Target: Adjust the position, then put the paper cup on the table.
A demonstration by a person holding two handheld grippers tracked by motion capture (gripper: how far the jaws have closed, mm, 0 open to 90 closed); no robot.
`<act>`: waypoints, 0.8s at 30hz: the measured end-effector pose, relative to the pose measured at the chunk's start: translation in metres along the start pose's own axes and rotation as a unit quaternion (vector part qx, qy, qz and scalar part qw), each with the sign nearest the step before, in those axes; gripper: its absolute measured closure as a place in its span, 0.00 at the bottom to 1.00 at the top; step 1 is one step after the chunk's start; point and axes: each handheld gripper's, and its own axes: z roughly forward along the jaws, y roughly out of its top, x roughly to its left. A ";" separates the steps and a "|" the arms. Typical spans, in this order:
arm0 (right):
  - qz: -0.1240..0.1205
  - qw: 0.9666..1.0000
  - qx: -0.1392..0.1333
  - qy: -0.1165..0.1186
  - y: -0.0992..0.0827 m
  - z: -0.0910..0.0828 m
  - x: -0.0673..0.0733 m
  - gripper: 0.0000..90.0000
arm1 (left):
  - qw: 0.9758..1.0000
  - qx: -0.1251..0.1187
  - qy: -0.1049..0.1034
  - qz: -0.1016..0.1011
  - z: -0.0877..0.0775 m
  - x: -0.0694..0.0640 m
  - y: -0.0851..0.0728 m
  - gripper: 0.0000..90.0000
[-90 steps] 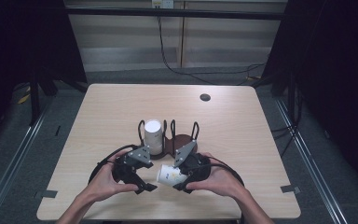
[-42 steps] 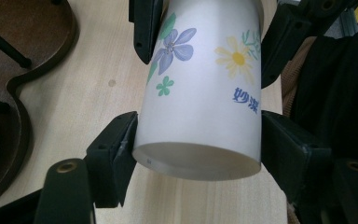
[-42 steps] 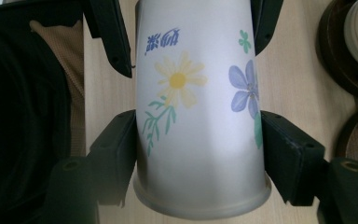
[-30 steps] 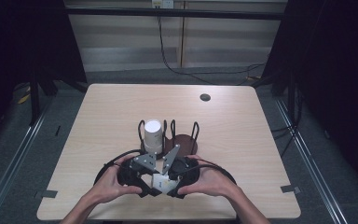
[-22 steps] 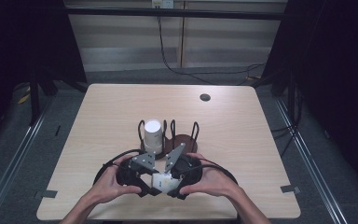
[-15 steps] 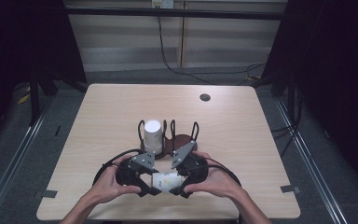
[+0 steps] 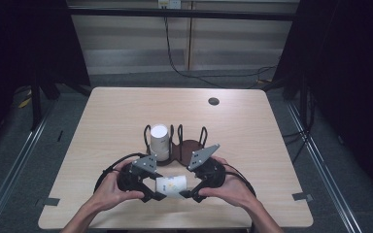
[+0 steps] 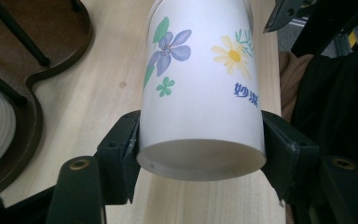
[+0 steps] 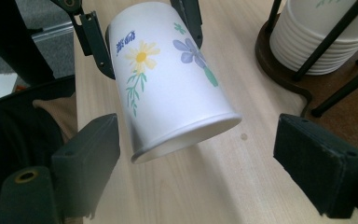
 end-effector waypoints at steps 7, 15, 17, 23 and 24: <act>0.015 1.000 -0.027 -0.004 -0.004 -0.005 -0.001 0.16 | 1.000 -0.009 0.003 -0.003 -0.003 0.002 -0.004 0.41; 0.039 0.997 -0.069 -0.002 -0.009 -0.012 -0.006 0.15 | 1.000 -0.027 0.009 -0.009 -0.006 0.005 -0.008 0.41; 0.043 0.996 -0.077 -0.001 -0.010 -0.012 -0.007 0.15 | 0.999 -0.031 0.009 -0.009 -0.007 0.005 -0.008 0.40; 0.060 0.993 -0.101 -0.003 -0.016 -0.011 -0.010 0.15 | 0.999 -0.051 0.009 -0.015 -0.009 0.008 -0.010 0.41; 0.063 0.992 -0.111 -0.004 -0.017 -0.012 -0.010 0.15 | 0.999 -0.049 0.012 -0.013 -0.010 0.008 -0.011 0.41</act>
